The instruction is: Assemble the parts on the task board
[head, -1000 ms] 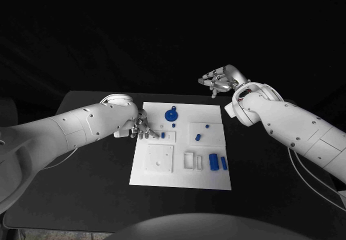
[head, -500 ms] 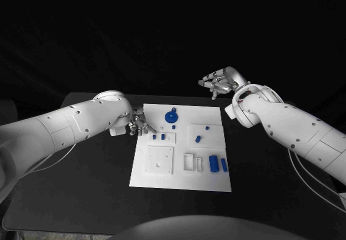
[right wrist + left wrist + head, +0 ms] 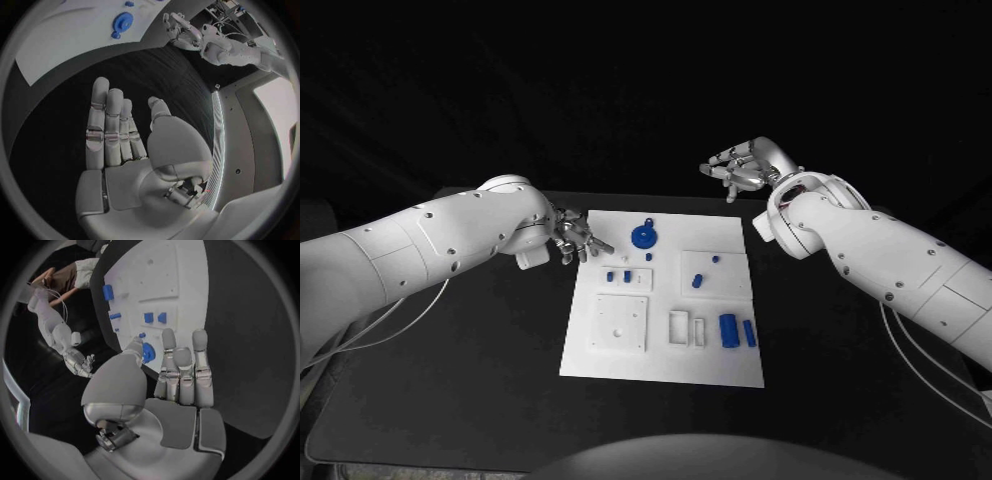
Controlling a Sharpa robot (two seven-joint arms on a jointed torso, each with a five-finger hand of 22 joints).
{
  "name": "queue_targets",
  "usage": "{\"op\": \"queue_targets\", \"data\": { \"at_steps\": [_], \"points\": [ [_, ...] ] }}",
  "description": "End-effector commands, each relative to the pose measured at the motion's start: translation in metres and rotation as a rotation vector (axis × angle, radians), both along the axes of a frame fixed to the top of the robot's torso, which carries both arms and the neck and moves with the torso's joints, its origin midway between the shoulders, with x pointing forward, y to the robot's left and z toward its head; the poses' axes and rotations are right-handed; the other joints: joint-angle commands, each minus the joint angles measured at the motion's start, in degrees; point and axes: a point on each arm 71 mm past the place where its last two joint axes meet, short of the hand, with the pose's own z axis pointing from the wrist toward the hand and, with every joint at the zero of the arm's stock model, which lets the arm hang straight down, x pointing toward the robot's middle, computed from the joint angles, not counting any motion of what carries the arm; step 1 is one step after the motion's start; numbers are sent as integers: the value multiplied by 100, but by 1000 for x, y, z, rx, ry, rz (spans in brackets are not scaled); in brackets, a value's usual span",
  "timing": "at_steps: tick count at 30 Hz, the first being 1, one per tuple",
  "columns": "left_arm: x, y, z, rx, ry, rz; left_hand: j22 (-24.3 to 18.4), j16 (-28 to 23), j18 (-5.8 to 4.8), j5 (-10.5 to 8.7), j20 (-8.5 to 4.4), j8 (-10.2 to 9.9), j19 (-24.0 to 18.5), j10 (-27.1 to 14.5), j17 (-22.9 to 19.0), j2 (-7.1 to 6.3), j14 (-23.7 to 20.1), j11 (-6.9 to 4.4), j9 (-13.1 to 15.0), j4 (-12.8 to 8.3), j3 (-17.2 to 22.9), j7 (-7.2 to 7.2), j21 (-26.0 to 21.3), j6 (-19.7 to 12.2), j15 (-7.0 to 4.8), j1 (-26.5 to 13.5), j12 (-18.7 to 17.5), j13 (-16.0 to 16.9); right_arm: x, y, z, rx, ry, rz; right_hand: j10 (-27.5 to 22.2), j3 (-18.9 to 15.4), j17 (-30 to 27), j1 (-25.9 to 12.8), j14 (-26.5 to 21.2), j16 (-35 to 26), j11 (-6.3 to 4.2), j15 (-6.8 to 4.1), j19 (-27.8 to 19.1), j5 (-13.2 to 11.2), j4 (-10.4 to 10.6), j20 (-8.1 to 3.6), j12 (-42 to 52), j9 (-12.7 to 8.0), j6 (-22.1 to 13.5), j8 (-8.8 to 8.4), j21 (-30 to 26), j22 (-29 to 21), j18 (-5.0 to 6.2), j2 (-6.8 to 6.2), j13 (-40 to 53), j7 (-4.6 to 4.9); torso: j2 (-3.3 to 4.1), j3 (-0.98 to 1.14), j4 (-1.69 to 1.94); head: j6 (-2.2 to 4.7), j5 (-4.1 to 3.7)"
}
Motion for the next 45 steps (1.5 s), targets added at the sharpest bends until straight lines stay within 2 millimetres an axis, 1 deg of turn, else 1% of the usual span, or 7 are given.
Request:
{"op": "queue_targets", "data": {
  "at_steps": [1, 5, 11, 18, 22, 26, 45],
  "points": [
    [3, -3, 7, -93, -73, 23, 100, -5, 14, 399, -9, 42, 41, 2, -11, 260, 23, -48, -15, -252, -12, -27, -20, 41, -12, 199, 27, -9, 0, 0, 0, -8, -5, 6, 27, 14, 7, -30, 34, -33, -23, -8, 96, 35, 42, -30, 13, 3, 27, -13, 31, -9, -21, -2, -1, 3, 7, 3, -10, 15, 4],
    [4, -13, 20, -217, -239, -25, 0, -393, -11, 1450, 43, -128, -167, -366, -187, 618, -210, 57, -341, -1127, 325, 31, -241, 127, 86, 1299, -456, -352, 0, -1, 0, -9, -7, 4, 27, 59, 8, 38, 42, -29, -30, -14, 102, 43, 0, -34, 12, 3, 40, -14, 36, -7, -21, 39, -1, 1, 7, 3, -11, 50, 4],
    [-3, -34, 39, -316, -520, -171, 129, -1144, 159, 691, 197, -701, -556, -722, -632, 560, -476, 311, -1153, -1872, 829, 267, -384, 373, 261, 1878, -1434, -1103, -1, -3, 1, -3, -18, 4, 10, 280, -8, 259, 27, -59, -46, -24, 85, -89, -262, -45, -44, -6, 100, -17, 25, -14, -32, 40, -39, -3, 7, 3, -6, 149, -4],
    [-12, -56, 40, -281, -718, -346, 58, -1445, 308, -193, 358, -988, -492, -967, -848, 463, -251, 485, -1811, -1905, 815, 248, -447, 306, 377, 1745, -1953, -1224, -1, -4, 2, 31, -38, 5, 206, 1909, -40, 124, -67, -134, -53, -25, -4, -822, -677, -53, -1055, -12, 270, -12, -14, -15, -57, -378, -898, -4, 11, 2, -20, 240, 3],
    [-13, -65, 35, -231, -756, -419, 5, -1395, 370, -168, 380, -977, -305, -1101, -843, 340, -90, 528, -2112, -1909, 842, 281, -508, 321, 383, 1737, -1951, -1224, -1, -3, 3, 44, -50, 9, 835, 2841, -31, -52, -112, -123, 39, 43, -73, -1029, -938, -10, -2939, -21, 316, -42, -1, 58, -1, -680, -2581, 9, 17, 2, -30, 257, 3],
    [-15, -78, 24, -155, -760, -506, 140, -1179, 421, 341, 339, -974, -98, -1144, -753, 200, 119, 519, -2327, -2026, 1016, 268, -372, 364, 344, 1716, -1953, -1226, -1, -2, 4, 53, -57, 17, 942, 3030, -14, -144, -117, -95, 174, 88, -87, -1064, -962, 44, -3950, -14, 364, -23, 43, 151, 73, -674, -3512, 42, 30, 3, -26, 284, 5],
    [-21, -97, -18, 65, -656, -684, 109, -559, 544, 369, 330, -975, 348, -1981, -614, -96, 671, 604, -2483, -1735, 1043, 219, -7, 203, 302, 1689, -1952, -1229, -1, 1, 6, 59, -70, 15, 823, 3163, -8, -240, -57, -45, 301, 140, -45, -971, -902, 94, -4604, -11, 327, -17, 71, 271, 152, -754, -3576, 79, 51, -3, -49, 279, -18]
  ]
}}
